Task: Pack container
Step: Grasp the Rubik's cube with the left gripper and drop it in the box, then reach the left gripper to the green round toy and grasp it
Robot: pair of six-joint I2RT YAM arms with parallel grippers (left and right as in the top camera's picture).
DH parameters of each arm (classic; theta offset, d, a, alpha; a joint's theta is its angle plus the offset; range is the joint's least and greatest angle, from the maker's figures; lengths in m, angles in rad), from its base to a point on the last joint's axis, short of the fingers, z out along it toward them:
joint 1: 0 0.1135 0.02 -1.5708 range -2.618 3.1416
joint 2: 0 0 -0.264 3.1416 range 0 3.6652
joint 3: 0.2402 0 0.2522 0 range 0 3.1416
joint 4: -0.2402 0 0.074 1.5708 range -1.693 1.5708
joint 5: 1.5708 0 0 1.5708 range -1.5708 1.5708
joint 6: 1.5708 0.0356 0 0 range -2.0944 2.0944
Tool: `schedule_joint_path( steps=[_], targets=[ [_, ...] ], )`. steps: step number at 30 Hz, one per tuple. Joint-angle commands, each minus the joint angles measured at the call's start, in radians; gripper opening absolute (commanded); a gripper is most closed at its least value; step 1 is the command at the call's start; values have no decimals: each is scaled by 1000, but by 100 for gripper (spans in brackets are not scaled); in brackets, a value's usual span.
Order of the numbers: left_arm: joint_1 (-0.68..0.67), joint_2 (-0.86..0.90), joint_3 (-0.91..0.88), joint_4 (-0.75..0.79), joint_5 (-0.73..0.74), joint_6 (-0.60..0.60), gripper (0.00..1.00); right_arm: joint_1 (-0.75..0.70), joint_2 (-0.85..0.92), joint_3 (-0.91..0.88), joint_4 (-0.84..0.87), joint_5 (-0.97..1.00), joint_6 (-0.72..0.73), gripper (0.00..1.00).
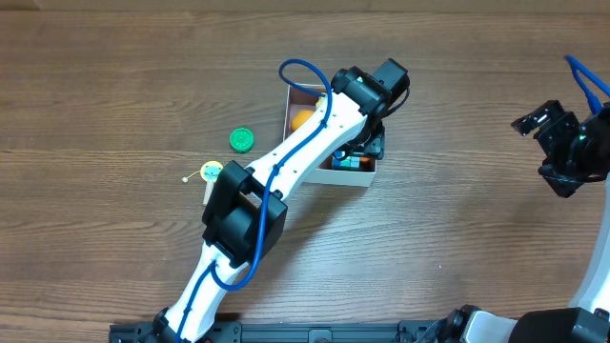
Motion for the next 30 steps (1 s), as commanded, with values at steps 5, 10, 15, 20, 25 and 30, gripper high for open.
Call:
schedule_joint_path(
  steps=[5,10,15,20,25,30],
  targets=[
    [92,-3,426,-364,-138,107,78,-3,-18,14,6,-5,5,100],
    [203,-98,458,-370,-67,325,98,-3,-18,14,6,-5,5,100],
    [343,-237,268,-370,-56,452,97,-3,-18,14,6,-5,5,100],
    [471,-342,-79,-350,-155,449,95,-3,-18,14,6,-5,5,100],
    [505,-333,-381,-73,-75,475,95,-3,-18,14,6,-5,5,100],
    [500,-301,-563,193,-54,523,96,-3,-18,14,6,-5,5,100]
  ],
)
